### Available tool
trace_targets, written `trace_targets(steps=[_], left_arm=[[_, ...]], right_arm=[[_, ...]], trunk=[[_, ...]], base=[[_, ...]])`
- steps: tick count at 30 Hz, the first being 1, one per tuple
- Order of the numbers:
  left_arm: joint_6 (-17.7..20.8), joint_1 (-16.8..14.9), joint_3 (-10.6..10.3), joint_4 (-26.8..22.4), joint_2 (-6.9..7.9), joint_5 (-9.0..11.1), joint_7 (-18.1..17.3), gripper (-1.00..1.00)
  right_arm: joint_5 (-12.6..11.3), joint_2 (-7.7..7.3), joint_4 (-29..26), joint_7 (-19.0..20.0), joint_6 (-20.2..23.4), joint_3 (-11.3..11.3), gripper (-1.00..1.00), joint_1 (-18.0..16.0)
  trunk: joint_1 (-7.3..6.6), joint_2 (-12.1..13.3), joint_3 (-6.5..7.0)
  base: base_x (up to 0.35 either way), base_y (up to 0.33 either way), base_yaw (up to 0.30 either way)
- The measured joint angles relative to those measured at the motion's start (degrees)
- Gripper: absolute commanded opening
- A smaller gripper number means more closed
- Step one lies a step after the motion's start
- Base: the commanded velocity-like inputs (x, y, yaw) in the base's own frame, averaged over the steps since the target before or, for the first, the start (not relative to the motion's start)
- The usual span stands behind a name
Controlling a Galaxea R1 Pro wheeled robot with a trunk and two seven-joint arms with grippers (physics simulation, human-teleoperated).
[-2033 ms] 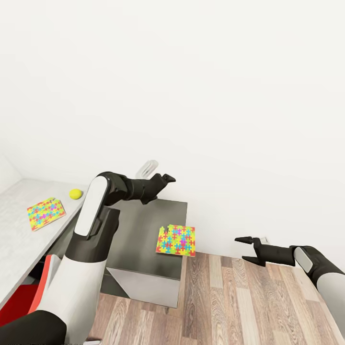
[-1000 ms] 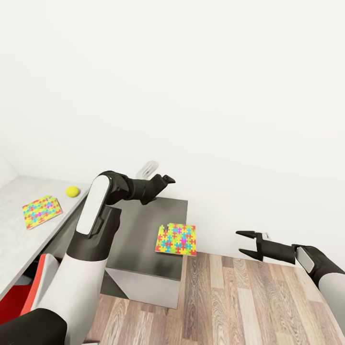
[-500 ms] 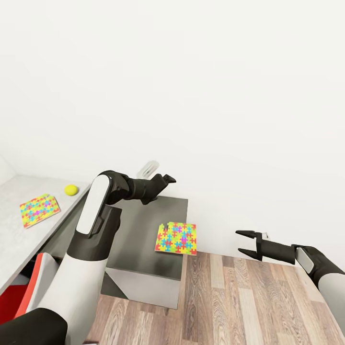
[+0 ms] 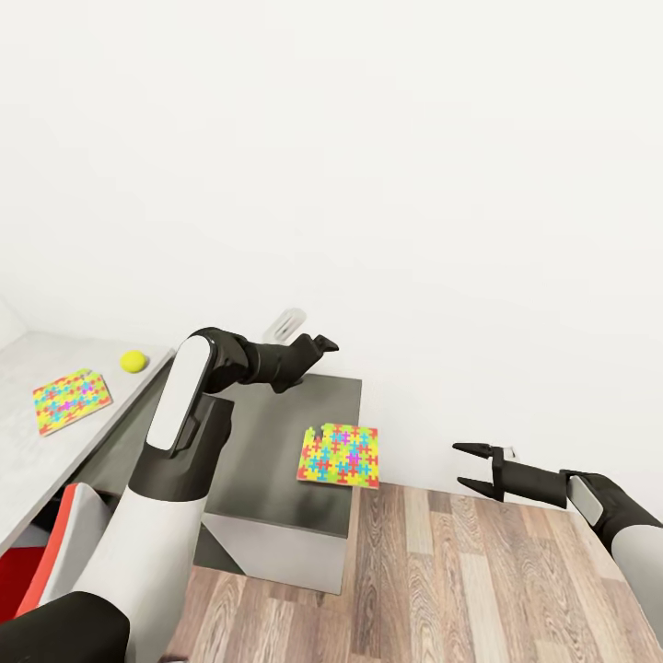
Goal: Put all the toys in the child's room - the three board games (two on the bed and one on the table), the two jigsaw puzzles on the table, and the tennis ball on the table - inside the toy box on the table in the child's room.
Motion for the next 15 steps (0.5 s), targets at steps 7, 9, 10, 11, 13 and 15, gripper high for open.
trace_targets(steps=[7, 9, 10, 11, 13, 15], left_arm=[[0.0, 0.03, 0.0, 0.02, 0.0, 0.05, 0.0, 1.0], [0.0, 0.05, 0.0, 0.02, 0.05, 0.06, 0.01, 1.0], [0.0, 0.05, 0.0, 0.02, 0.05, 0.06, 0.01, 1.0], [0.0, 0.06, 0.0, 0.01, 0.04, 0.06, 0.01, 1.0], [0.0, 0.04, 0.01, -0.01, 0.03, 0.05, 0.01, 1.0], [0.0, 0.04, 0.01, -0.01, 0.02, 0.06, 0.01, 1.0]], right_arm=[[0.0, 0.0, 0.0, 0.0, 0.0, 0.0, 1.0, 0.0], [0.0, -0.01, 0.01, -0.01, 0.01, 0.0, 1.0, -0.01], [0.0, -0.01, 0.01, -0.01, 0.01, 0.0, 1.0, -0.01], [0.0, -0.03, 0.01, -0.01, 0.02, 0.0, 1.0, -0.01], [0.0, -0.05, 0.0, -0.01, 0.05, -0.03, 1.0, -0.01], [0.0, -0.06, -0.02, 0.0, 0.07, -0.06, 1.0, -0.02]], trunk=[[1.54, -2.81, -1.25], [1.98, -3.61, -1.58], [2.2, -4.01, -1.73], [2.42, -4.41, -1.89], [2.86, -5.22, -2.18], [3.3, -6.02, -2.45]], base=[[0.0, 0.0, 0.014], [0.0, 0.0, 0.104], [0.0, 0.0, 0.133], [0.0, 0.0, 0.157], [0.0, 0.0, 0.197], [0.0, 0.0, 0.217]])
